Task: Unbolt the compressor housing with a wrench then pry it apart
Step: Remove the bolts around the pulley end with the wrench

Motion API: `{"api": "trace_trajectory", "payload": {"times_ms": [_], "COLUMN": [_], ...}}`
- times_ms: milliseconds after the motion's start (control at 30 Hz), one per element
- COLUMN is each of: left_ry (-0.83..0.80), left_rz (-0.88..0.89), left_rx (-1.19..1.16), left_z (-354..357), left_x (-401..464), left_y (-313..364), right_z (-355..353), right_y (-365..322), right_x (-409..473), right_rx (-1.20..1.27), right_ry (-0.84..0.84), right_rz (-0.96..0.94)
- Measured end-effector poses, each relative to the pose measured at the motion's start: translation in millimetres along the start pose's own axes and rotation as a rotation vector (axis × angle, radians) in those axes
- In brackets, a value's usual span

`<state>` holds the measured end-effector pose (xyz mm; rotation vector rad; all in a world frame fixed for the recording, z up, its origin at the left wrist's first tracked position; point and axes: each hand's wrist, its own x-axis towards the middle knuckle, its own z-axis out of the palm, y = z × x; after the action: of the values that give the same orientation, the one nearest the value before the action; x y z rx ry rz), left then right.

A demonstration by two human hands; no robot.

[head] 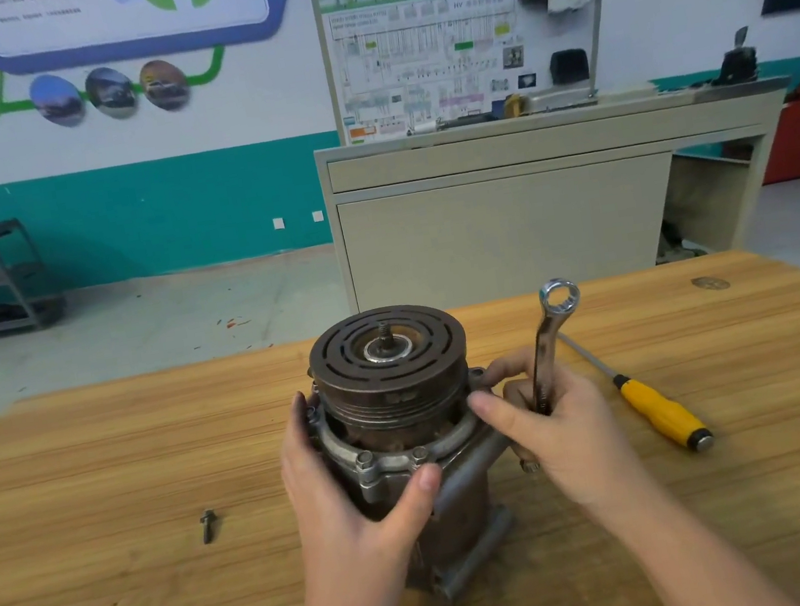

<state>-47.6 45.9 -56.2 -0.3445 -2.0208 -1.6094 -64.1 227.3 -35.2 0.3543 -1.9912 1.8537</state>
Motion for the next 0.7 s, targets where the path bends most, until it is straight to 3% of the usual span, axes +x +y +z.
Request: {"api": "trace_trajectory", "payload": {"times_ms": [167, 267, 400, 700], "left_ry": [0.004, 0.006, 0.011, 0.000], "left_rz": [0.008, 0.008, 0.012, 0.007], "left_rx": [0.008, 0.008, 0.013, 0.020], "left_z": [-0.4, -0.2, 0.6, 0.0], "left_x": [-0.3, -0.5, -0.2, 0.1], "left_y": [-1.0, -1.1, -0.4, 0.4], "right_z": [1.2, 3.1, 3.7, 5.9], "right_y": [-1.1, -2.2, -1.8, -2.9], "right_x": [-2.2, -2.2, -3.9, -3.8], "right_rx": [0.167, 0.063, 0.198, 0.230], "right_ry": [-0.042, -0.005, -0.026, 0.010], "right_rz": [0.027, -0.010, 0.033, 0.059]}}
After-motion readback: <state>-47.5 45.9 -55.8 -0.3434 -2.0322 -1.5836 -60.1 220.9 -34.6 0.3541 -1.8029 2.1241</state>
